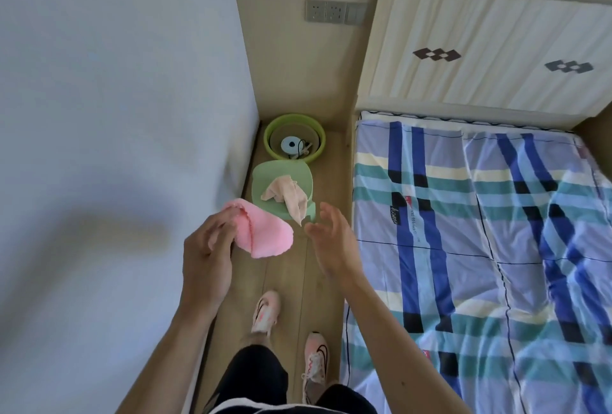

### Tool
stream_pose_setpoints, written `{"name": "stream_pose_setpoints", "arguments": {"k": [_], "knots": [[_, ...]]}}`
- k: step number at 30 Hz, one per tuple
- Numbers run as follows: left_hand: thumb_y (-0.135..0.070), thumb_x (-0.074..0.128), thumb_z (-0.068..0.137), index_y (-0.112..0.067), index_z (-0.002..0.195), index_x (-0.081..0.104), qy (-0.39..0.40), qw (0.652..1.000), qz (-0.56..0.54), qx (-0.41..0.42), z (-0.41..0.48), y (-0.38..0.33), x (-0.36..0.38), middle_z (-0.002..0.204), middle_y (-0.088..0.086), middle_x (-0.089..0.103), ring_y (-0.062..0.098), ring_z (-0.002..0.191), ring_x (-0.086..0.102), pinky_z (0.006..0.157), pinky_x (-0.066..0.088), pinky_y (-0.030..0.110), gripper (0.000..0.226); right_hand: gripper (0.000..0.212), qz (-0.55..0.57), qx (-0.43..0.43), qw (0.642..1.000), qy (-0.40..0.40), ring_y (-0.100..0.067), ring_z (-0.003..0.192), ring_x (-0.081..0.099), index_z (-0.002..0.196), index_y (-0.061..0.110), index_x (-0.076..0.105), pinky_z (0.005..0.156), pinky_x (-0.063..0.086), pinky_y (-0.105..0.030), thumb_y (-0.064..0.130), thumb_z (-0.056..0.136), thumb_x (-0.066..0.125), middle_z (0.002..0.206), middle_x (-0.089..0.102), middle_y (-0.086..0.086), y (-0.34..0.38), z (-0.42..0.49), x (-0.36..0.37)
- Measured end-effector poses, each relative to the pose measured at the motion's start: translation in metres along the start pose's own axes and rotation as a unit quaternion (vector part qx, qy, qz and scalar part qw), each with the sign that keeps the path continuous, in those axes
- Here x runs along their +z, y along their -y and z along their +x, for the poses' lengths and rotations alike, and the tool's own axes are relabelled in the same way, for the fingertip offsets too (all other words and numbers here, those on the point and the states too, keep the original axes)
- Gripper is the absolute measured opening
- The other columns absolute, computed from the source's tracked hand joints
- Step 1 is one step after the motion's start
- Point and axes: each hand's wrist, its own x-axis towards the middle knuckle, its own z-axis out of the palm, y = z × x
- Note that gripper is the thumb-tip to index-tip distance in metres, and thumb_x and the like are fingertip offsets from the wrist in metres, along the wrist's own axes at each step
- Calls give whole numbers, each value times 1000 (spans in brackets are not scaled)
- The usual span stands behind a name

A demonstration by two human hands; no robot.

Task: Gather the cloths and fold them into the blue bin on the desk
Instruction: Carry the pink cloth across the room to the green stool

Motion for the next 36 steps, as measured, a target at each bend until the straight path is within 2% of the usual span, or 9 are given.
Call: {"name": "stream_pose_setpoints", "arguments": {"k": [4, 8, 10, 20, 24, 28, 30, 32, 36], "knots": [[-38, 53, 87, -22, 102, 75, 21, 1000, 3, -18, 48, 14, 18, 109, -1, 76, 18, 109, 68, 96, 56, 47, 32, 56, -23, 33, 999, 5, -9, 109, 58, 142, 31, 44, 84, 46, -31, 36, 89, 60, 138, 54, 5, -9, 65, 21], [-35, 51, 87, -33, 107, 73, 59, 997, 22, -40, 90, 26, 31, 113, -24, 73, -4, 111, 64, 85, 49, 10, 29, 61, -68, 77, 995, -5, -12, 107, 56, 144, 29, 41, 92, 52, -41, 34, 87, 62, 138, 53, 2, -26, 135, 46], [-28, 51, 91, -33, 107, 71, 59, 996, 27, -56, 110, 32, 34, 110, -31, 71, -9, 108, 64, 80, 44, 2, 26, 60, -107, 96, 989, 15, -13, 103, 54, 145, 28, 42, 94, 52, -42, 32, 88, 61, 139, 51, -1, -38, 170, 63], [-16, 52, 95, -25, 110, 71, 78, 994, 48, -67, 188, 91, 71, 115, -13, 72, 1, 112, 65, 86, 44, 6, 26, 43, -234, 104, 956, 144, -20, 92, 51, 132, 21, 54, 82, 43, -28, 24, 91, 65, 143, 36, -11, -132, 324, 164], [-17, 52, 97, -32, 111, 68, 91, 992, 50, -70, 207, 116, 76, 116, -13, 72, 2, 110, 66, 86, 44, 6, 26, 42, -275, 135, 934, 185, -30, 128, 49, 134, 25, 57, 95, 46, -33, 22, 92, 62, 157, 22, -9, -175, 359, 191], [-17, 50, 97, -33, 112, 68, 96, 991, 61, -65, 218, 138, 73, 118, -16, 70, -5, 110, 64, 87, 42, 3, 28, 49, -338, 147, 903, 220, -29, 153, 7, 141, 28, 53, 112, 39, -45, 23, 92, 61, 162, 7, -8, -208, 377, 208], [-18, 49, 97, -30, 112, 68, 92, 991, 64, -66, 218, 140, 70, 118, -17, 70, -6, 111, 63, 87, 41, 2, 28, 54, -353, 133, 898, 226, -34, 150, 14, 142, 18, 49, 113, 40, -48, 23, 90, 64, 159, 12, -12, -211, 378, 211], [-17, 47, 97, -20, 114, 70, 101, 990, 69, -65, 219, 143, 69, 119, -14, 71, -9, 114, 62, 89, 41, 2, 29, 51, -354, 117, 903, 212, -35, 135, 38, 136, 7, 48, 108, 46, -46, 18, 89, 65, 150, 26, -14, -206, 374, 208], [-9, 46, 98, 2, 109, 70, 129, 987, 79, -48, 224, 136, 69, 115, -14, 69, -19, 109, 59, 87, 40, -1, 29, 33, -278, 94, 947, 128, -34, 112, 57, 121, 3, 60, 93, 50, -36, 11, 89, 59, 134, 49, -17, -177, 344, 171]]}}
